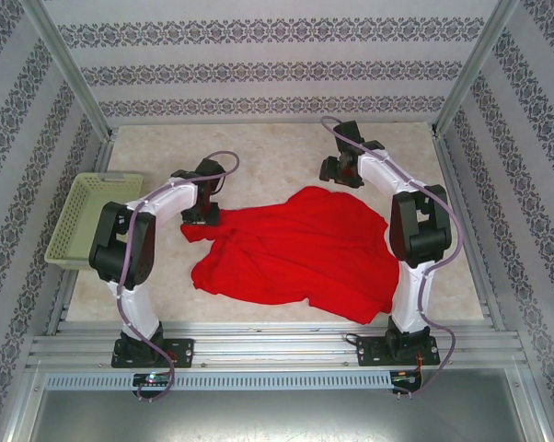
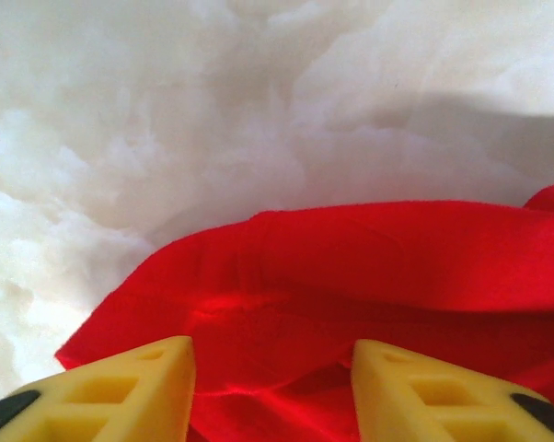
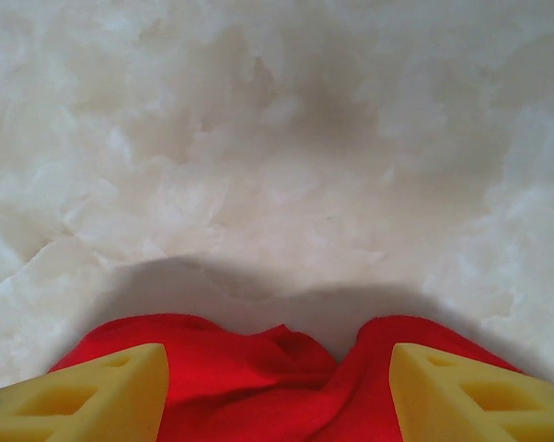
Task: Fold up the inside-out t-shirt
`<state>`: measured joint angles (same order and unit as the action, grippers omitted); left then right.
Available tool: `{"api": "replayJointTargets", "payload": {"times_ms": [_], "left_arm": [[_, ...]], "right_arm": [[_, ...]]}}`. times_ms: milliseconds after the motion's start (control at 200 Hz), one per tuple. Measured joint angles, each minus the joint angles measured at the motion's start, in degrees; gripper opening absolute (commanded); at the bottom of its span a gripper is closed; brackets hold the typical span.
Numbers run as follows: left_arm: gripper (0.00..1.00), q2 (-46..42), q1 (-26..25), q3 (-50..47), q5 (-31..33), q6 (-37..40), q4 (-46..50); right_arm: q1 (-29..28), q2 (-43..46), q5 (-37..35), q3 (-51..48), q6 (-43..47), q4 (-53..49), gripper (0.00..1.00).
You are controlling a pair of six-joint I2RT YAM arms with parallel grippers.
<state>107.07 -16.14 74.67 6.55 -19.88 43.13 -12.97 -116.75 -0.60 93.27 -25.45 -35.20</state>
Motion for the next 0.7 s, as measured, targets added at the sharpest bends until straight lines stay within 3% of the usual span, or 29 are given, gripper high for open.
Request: {"api": "replayJointTargets", "payload": {"times_ms": [525, 699], "left_arm": [[0.0, 4.87, 0.13, 2.19, -1.22, 0.42, -0.07], [0.0, 4.48, 0.24, 1.88, -2.47, 0.09, -0.61]], "right_arm": [[1.62, -8.48, -0.07, 8.85, -0.02, -3.28, 0.65], [1.6, -11.89, -0.07, 12.39, -0.07, -4.9, 0.65]]}}
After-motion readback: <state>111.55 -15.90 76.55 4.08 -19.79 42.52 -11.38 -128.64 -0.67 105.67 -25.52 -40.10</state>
